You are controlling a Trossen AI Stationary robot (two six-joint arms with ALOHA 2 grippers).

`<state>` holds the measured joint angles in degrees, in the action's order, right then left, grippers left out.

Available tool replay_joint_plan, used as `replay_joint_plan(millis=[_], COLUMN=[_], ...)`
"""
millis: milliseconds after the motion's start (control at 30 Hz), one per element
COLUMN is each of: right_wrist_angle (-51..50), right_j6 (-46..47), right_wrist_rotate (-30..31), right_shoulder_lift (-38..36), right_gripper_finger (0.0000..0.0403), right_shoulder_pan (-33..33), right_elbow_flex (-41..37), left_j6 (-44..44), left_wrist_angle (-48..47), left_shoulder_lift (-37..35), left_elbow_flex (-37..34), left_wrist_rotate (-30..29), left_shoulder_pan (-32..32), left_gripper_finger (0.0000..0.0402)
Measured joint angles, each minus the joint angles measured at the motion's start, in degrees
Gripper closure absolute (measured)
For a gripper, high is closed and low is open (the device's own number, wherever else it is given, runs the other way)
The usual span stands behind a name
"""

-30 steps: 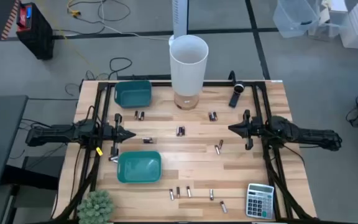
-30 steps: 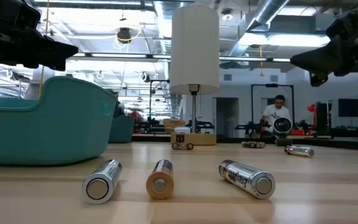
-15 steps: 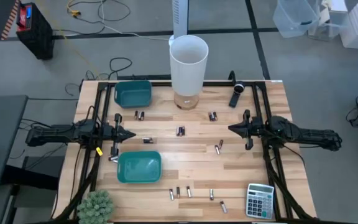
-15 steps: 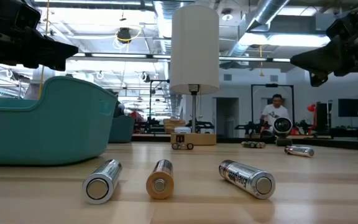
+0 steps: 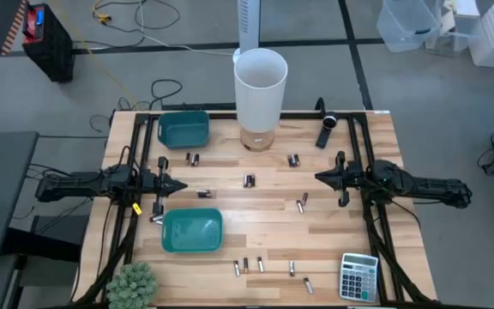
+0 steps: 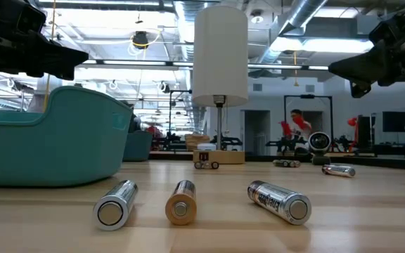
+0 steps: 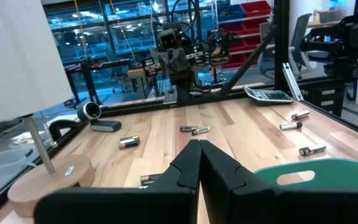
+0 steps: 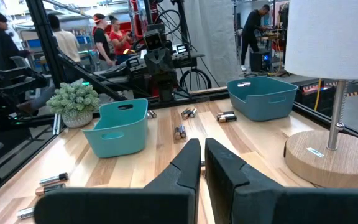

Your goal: Sort batteries

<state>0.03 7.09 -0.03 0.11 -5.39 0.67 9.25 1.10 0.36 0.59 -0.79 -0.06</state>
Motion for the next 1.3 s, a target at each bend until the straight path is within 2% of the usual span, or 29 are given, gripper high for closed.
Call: replay_joint_plan(millis=[67,300,367,467,600,733,867,967,1067,1300], right_wrist_angle=[0.1,3.7,8.0,11.8,19.0,28.8,34.9,35.1,35.1,33.4], right_j6=[-2.3,-19.1,-15.0,-3.9,-2.1,3.5,6.4,6.5,6.6,4.1], right_wrist_rotate=[0.0,0.3,0.4,0.5,0.6,0.7,0.7,0.7,0.7,0.7], right_shoulder_lift=[0.0,0.1,0.0,0.0,0.0,0.0,0.9,2.7,5.7,14.8], right_gripper_finger=[0.0359,0.0359,0.0359,0.0359,0.0359,0.0359,0.0359,0.0359,0.0359,0.0359], right_shoulder_pan=[0.0,-1.1,-1.5,-1.5,-1.9,-1.9,-1.9,-1.8,-1.8,-1.9], right_elbow_flex=[0.0,-0.1,-0.1,-0.1,-0.1,-0.1,0.0,1.4,3.0,9.0], left_j6=[0.0,0.0,0.0,0.0,0.0,0.8,13.7,18.2,14.8,4.5], left_wrist_angle=[0.0,0.0,0.0,0.0,0.0,0.1,5.1,6.2,6.7,18.9], left_shoulder_lift=[0.0,0.0,0.0,0.0,0.0,0.0,0.0,0.0,0.0,0.0], left_elbow_flex=[0.0,0.0,0.0,0.0,0.0,0.0,0.0,0.8,1.2,1.4], left_wrist_rotate=[0.0,0.0,0.0,0.0,0.0,0.0,0.1,0.1,1.6,2.0], left_shoulder_pan=[0.0,0.0,0.0,0.0,0.0,0.0,0.0,0.0,0.0,-0.1], left_gripper_finger=[0.0398,0.0398,0.0398,0.0398,0.0398,0.0398,0.0398,0.0398,0.0398,0.0398])
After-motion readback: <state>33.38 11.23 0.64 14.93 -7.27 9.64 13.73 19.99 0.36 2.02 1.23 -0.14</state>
